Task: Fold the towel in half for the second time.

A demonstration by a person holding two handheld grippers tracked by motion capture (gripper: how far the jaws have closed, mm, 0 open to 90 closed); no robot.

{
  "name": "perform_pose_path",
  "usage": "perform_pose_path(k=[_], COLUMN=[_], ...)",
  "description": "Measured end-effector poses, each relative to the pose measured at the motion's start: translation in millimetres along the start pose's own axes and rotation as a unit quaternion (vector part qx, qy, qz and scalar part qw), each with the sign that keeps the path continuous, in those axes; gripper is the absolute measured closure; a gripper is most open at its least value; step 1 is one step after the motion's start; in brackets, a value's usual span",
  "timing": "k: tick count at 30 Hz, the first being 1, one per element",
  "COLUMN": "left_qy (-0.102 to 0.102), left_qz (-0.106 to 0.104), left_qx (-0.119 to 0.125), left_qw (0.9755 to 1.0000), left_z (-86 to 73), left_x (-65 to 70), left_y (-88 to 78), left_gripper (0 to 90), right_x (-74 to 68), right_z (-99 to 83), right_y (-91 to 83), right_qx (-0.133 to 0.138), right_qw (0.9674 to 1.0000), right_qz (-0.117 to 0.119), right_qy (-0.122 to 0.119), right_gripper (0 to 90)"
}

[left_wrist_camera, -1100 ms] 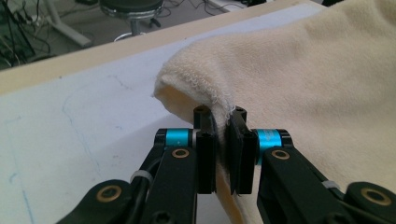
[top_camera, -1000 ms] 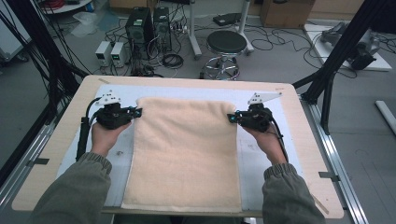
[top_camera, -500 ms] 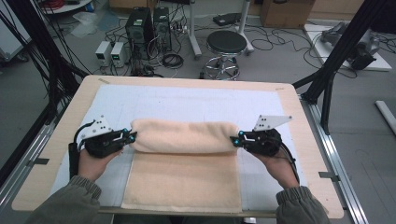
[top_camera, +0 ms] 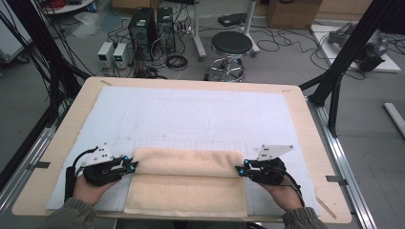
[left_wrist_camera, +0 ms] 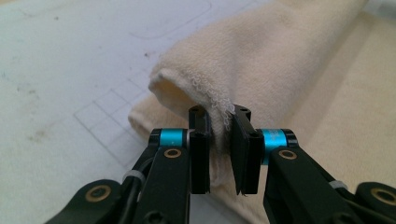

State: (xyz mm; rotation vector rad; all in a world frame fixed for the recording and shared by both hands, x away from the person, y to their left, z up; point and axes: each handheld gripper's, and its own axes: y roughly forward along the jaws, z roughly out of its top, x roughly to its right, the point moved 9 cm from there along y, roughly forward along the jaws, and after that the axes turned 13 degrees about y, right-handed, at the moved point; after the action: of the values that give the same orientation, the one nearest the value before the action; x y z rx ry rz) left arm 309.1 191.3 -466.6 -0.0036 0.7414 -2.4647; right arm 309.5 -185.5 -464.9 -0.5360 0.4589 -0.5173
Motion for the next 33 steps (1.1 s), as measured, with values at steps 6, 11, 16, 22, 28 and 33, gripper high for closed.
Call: perform_pose_path(k=[6, 11, 16, 22, 28, 33], left_qy=[-0.004, -0.002, -0.001, -0.013, -0.03, -0.032], left_qz=[0.002, 0.009, 0.016, 0.007, -0.024, -0.052], left_qx=[-0.007, 0.004, 0.017, 0.02, -0.01, -0.009], left_qw=[1.0, 1.0, 0.9997, 0.9997, 0.9992, 0.9981], left_z=[-7.0, 4.5, 21.0, 32.7, 21.5, 14.5], left_x=[-0.7, -7.1, -19.5, -31.4, -33.2, -28.6], left_y=[-10.4, -10.5, -5.2, 13.8, 32.1, 32.3], left_gripper=[70.9, 56.0, 46.0, 36.0, 37.3, 59.9], right_x=[4.6, 11.5, 14.3, 20.7, 33.8, 29.9], right_z=[-3.8, 3.6, 17.4, 31.1, 27.8, 24.7], right_y=[-4.4, -12.2, -13.2, -0.9, 17.1, 21.5], right_qx=[0.001, 0.017, 0.025, 0.019, -0.004, -0.022], right_qw=[0.9999, 0.9992, 0.999, 0.9991, 0.9982, 0.9981], right_qz=[-0.009, -0.023, -0.026, -0.017, -0.009, 0.022], right_qy=[0.01, 0.03, 0.028, 0.034, 0.059, 0.053], right_gripper=[65.9, 50.9, 43.3, 39.1, 38.0, 62.8])
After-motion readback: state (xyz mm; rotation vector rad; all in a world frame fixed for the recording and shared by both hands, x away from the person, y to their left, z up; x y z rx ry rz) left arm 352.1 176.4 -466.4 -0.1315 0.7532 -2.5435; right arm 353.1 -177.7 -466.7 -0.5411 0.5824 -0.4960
